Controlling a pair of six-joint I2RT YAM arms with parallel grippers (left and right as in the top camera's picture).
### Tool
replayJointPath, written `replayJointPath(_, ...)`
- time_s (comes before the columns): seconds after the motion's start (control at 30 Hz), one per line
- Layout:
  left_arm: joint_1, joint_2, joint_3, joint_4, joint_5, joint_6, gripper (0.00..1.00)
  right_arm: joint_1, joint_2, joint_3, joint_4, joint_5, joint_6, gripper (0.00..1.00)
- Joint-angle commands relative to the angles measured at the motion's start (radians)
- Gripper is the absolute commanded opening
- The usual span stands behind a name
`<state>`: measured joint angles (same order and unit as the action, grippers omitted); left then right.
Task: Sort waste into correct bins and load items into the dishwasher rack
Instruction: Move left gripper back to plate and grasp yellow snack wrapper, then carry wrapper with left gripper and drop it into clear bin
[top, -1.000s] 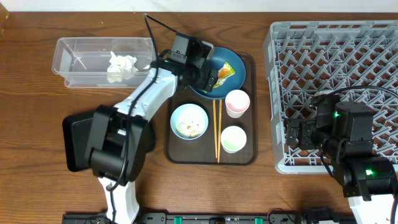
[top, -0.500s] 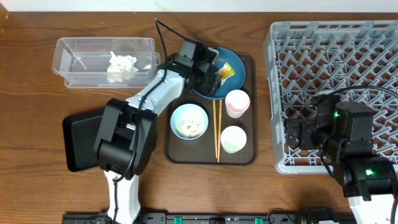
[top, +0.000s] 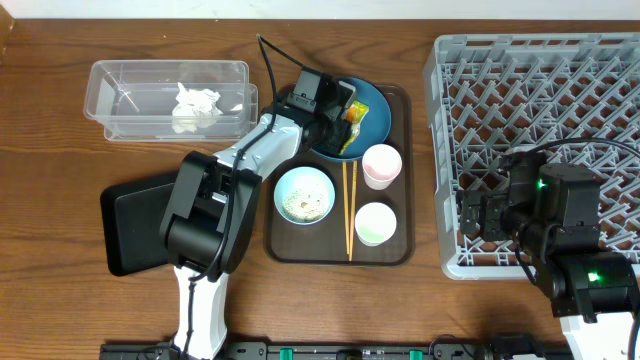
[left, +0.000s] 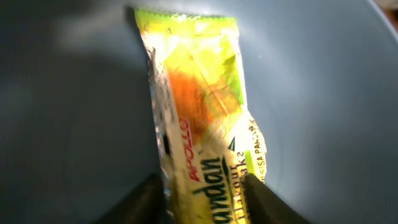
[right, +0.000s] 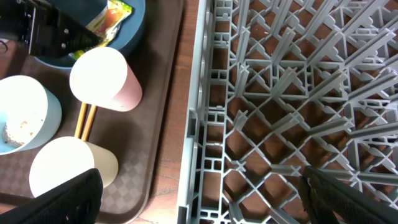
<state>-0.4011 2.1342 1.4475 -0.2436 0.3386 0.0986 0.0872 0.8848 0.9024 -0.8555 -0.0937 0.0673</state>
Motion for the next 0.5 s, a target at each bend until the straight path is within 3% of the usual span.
replayJointPath(0.0, 0.002, 0.009, -0.005, 0.014, 0.009, 0.004, 0.31, -0.010, -0.008, 0.020, -0.002, 0.000, 0.006, 0.99)
replayJointPath(0.1, 0.002, 0.007, -0.004, 0.020, 0.009, 0.001, 0.15, -0.010, -0.008, 0.020, -0.003, 0.000, 0.006, 0.99)
replayJointPath(0.17, 0.005, -0.002, -0.004, 0.019, 0.009, 0.001, 0.10, -0.010, -0.008, 0.020, -0.003, 0.000, 0.006, 0.99)
replayJointPath(0.47, 0.063, -0.198, -0.004, 0.009, 0.009, 0.001, 0.06, -0.010, -0.008, 0.020, -0.007, 0.000, 0.006, 0.99)
